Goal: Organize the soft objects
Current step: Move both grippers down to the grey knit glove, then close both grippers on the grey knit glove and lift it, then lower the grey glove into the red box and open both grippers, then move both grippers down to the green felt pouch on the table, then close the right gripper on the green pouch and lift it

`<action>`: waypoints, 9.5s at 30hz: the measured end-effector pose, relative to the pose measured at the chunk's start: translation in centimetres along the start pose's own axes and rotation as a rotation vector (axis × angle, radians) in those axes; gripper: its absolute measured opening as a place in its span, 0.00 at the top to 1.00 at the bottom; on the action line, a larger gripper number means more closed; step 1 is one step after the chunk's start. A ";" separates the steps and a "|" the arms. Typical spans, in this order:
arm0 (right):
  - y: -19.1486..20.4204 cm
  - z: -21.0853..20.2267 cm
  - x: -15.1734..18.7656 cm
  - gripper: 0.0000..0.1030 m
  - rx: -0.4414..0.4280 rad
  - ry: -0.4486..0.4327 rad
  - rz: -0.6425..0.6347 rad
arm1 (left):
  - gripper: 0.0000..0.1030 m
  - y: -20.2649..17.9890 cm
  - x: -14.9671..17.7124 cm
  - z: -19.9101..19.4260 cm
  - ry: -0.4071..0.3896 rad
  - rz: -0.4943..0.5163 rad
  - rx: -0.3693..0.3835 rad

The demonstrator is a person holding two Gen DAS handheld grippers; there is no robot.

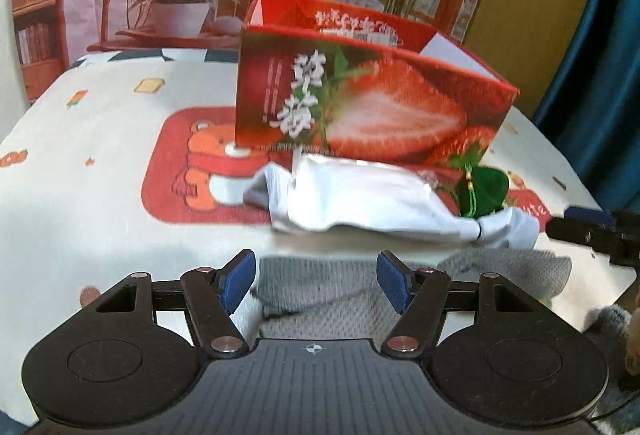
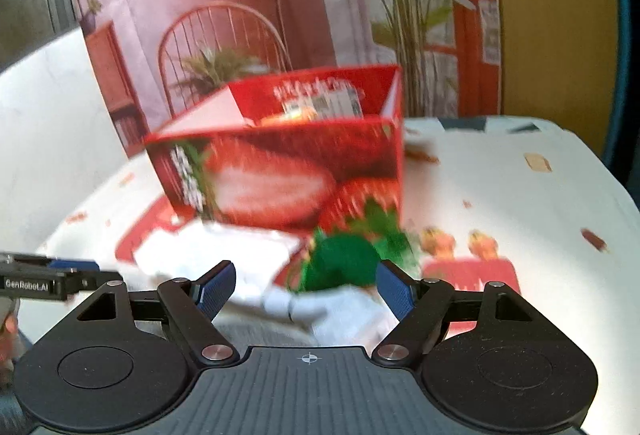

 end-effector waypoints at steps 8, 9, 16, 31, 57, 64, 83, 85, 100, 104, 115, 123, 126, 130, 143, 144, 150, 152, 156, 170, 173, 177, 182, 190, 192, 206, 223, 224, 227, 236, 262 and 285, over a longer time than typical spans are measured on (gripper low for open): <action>-1.3 0.6 3.6 0.32 0.030 0.095 0.057 | 0.33 0.9 1.4 1.0 0.039 -0.046 0.007; -1.4 0.8 3.7 0.33 0.034 0.102 0.057 | 0.33 1.0 1.5 1.1 0.042 -0.054 0.009; -1.2 2.7 5.2 0.34 0.028 0.173 0.063 | 0.33 1.3 2.2 2.0 0.074 -0.078 0.017; -0.1 3.2 5.3 0.45 0.007 0.194 0.005 | 0.34 1.1 2.4 2.3 0.076 -0.060 0.026; 2.1 3.3 5.5 0.54 -0.076 0.206 -0.061 | 0.78 2.8 1.4 1.7 0.013 -0.128 -0.045; 2.2 3.2 5.4 0.54 -0.091 0.200 -0.065 | 0.78 4.0 1.2 1.5 -0.001 -0.166 -0.095; 3.2 2.9 4.9 0.78 -0.148 0.168 -0.087 | 0.80 3.8 1.4 1.5 -0.001 -0.149 -0.093; 3.2 2.6 4.6 0.79 -0.154 0.150 -0.080 | 0.82 3.8 1.2 1.2 -0.015 -0.146 -0.083; 3.2 -0.7 -1.0 0.80 -0.217 -0.070 -0.044 | 0.83 1.4 -4.1 -5.3 -0.301 -0.078 -0.024; 2.7 -1.5 -4.0 0.80 -0.223 -0.138 -0.037 | 0.83 -0.1 -7.3 -6.9 -0.383 -0.045 -0.004; 1.2 0.2 -13.3 0.80 -0.143 -0.273 -0.082 | 0.83 -4.9 -17.1 -4.2 -0.446 0.067 0.012; -0.8 6.0 -17.2 0.80 -0.093 -0.242 -0.064 | 0.83 -5.7 -20.4 2.4 -0.360 0.095 -0.038; -1.8 8.5 -17.2 0.80 -0.081 -0.198 -0.047 | 0.83 -5.3 -20.4 4.7 -0.312 0.093 -0.050; -3.0 11.7 -16.6 0.80 -0.060 -0.137 -0.036 | 0.83 -4.6 -20.2 8.0 -0.225 0.076 -0.067; -3.4 16.4 -14.9 0.80 -0.054 -0.039 -0.025 | 0.83 -3.6 -19.2 12.9 -0.080 0.095 -0.086; -3.3 16.5 -14.9 0.80 -0.054 -0.035 -0.026 | 0.83 -3.6 -19.1 13.0 -0.074 0.096 -0.088; -2.6 15.9 -15.0 0.69 -0.027 -0.046 -0.079 | 0.59 -4.1 -19.2 11.7 -0.082 0.124 -0.028; -2.2 14.9 -15.3 0.62 -0.027 -0.084 -0.114 | 0.45 -4.5 -19.2 10.6 -0.104 0.140 0.004; -2.2 12.8 -15.5 0.50 -0.005 -0.134 -0.114 | 0.39 -5.1 -18.7 8.1 -0.135 0.157 0.041; -1.9 4.9 -11.8 0.49 -0.012 -0.254 -0.040 | 0.36 -5.8 -12.8 1.8 -0.195 0.166 0.099; -2.2 4.6 -9.5 0.49 -0.013 -0.221 -0.002 | 0.36 -5.8 -11.0 2.1 -0.169 0.147 0.112; -2.3 5.1 -6.2 0.49 -0.006 -0.163 0.028 | 0.36 -5.4 -8.5 3.2 -0.125 0.108 0.120; -2.0 5.7 -3.7 0.49 0.001 -0.124 0.036 | 0.36 -4.2 -5.8 4.5 -0.083 0.041 0.118; -2.5 7.5 -1.3 0.49 0.016 -0.065 0.078 | 0.37 -2.4 -5.5 7.5 -0.031 0.007 0.084; -2.6 8.1 -1.1 0.48 0.021 -0.056 0.077 | 0.37 -2.5 -5.6 8.1 -0.027 0.013 0.082; -3.4 9.1 -0.4 0.39 0.046 -0.043 0.087 | 0.37 -2.6 -3.9 9.4 0.000 0.056 0.055; -0.2 9.8 -0.5 0.41 -0.091 -0.029 0.047 | 0.37 -1.8 -2.8 8.4 0.003 0.019 0.034; 0.2 9.9 -0.5 0.41 -0.096 -0.027 0.038 | 0.37 -1.6 -2.8 8.3 0.004 0.009 0.039; 1.2 10.1 -0.7 0.41 -0.114 -0.025 0.016 | 0.40 -1.2 -2.8 8.0 0.000 -0.022 0.050; 2.3 10.1 -0.7 0.38 -0.139 -0.026 -0.018 | 0.40 -1.1 -4.2 6.6 -0.011 -0.109 0.123; 0.9 8.1 0.4 0.45 -0.123 -0.014 -0.023 | 0.47 -11.3 -3.4 11.4 0.193 -0.127 0.455; 2.9 1.3 -11.6 0.53 -0.142 -0.270 -0.204 | 0.53 -14.2 -15.4 -0.2 -0.148 -0.007 0.540</action>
Point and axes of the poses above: each gripper's, at about its wrist camera, not at the fingertips, and z roughly the way its jaws point, y to its left, x to its underside, the point moved 9 cm from there along z, roughly the way its jaws point, and after that the axes turned 7 degrees about -z, right-handed, at the moved point
